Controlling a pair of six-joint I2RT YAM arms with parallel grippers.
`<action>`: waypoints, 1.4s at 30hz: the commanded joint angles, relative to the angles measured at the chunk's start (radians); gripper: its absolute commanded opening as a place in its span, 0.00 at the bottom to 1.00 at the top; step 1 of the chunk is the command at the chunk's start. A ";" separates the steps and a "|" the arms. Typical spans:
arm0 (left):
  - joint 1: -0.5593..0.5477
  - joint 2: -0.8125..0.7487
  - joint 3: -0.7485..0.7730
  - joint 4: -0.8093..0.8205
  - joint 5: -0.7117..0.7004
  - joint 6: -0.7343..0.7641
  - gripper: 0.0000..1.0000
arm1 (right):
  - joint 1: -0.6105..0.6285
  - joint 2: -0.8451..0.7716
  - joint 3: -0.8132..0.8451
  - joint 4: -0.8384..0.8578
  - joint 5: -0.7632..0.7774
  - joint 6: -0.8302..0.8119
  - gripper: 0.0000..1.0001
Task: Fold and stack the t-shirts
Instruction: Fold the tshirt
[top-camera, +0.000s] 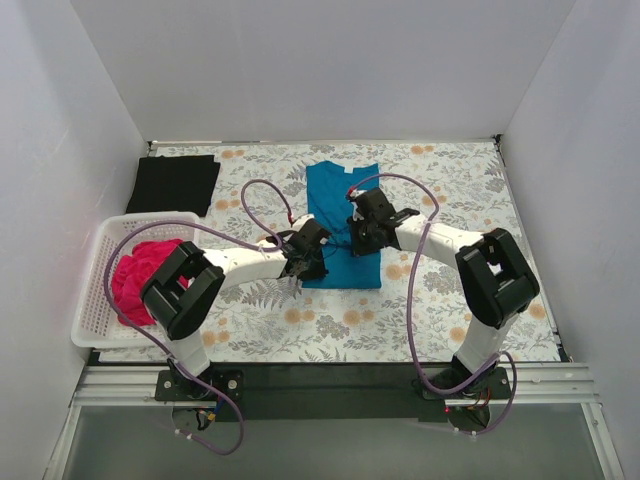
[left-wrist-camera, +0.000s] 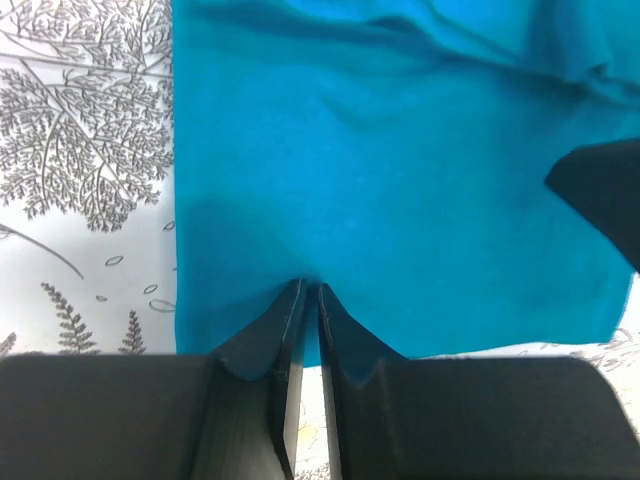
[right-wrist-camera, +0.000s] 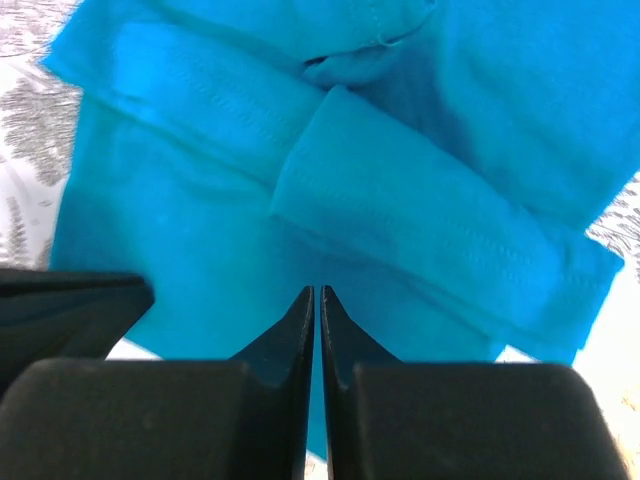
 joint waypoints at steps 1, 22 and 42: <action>0.001 0.004 -0.016 -0.021 0.039 -0.013 0.08 | 0.003 0.035 0.062 0.047 0.016 -0.013 0.09; 0.012 -0.183 -0.019 -0.089 0.052 -0.025 0.12 | -0.105 0.178 0.448 0.057 -0.042 -0.232 0.14; 0.277 0.142 0.114 0.373 0.279 0.010 0.07 | -0.368 0.182 -0.043 0.633 -0.865 0.058 0.15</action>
